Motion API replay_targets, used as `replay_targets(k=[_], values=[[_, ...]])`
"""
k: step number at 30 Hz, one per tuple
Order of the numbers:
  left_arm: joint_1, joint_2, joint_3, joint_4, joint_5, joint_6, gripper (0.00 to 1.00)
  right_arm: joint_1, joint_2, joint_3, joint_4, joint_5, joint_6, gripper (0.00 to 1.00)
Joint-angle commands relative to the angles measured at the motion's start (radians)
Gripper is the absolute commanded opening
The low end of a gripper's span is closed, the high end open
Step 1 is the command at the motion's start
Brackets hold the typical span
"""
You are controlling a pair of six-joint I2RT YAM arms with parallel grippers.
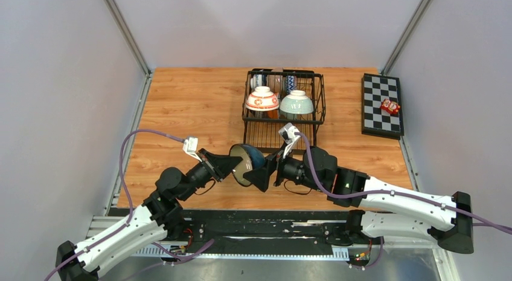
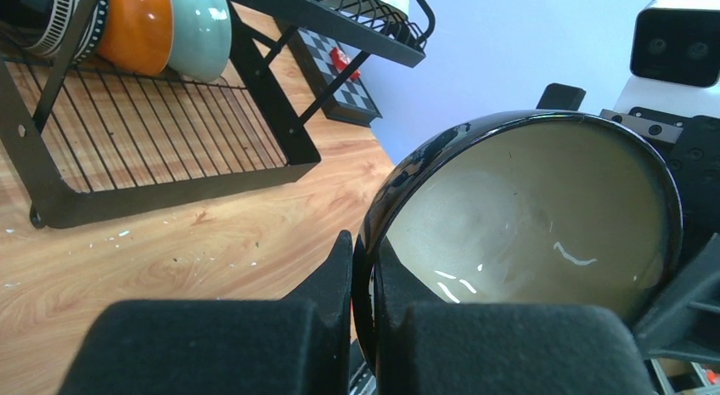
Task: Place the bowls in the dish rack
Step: Turn the bowl upside down on the dish rack.
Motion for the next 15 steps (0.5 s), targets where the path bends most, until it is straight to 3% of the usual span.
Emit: replay_targets(k=[1,2,3,15], values=[[0.002,0.010,0.022,0.135,0.013,-0.023,0.00,0.035,0.009,0.052,0.065,-0.055,-0.007,0.68],[0.002,0.014,0.023,0.139,0.013,-0.023,0.00,0.037,0.010,0.052,0.065,-0.051,-0.009,0.25],[0.002,0.017,0.023,0.142,0.013,-0.021,0.00,0.038,0.006,0.051,0.059,-0.036,-0.005,0.05],[0.002,0.038,0.031,0.109,0.030,-0.026,0.00,0.044,-0.002,0.054,0.086,-0.025,-0.030,0.02]])
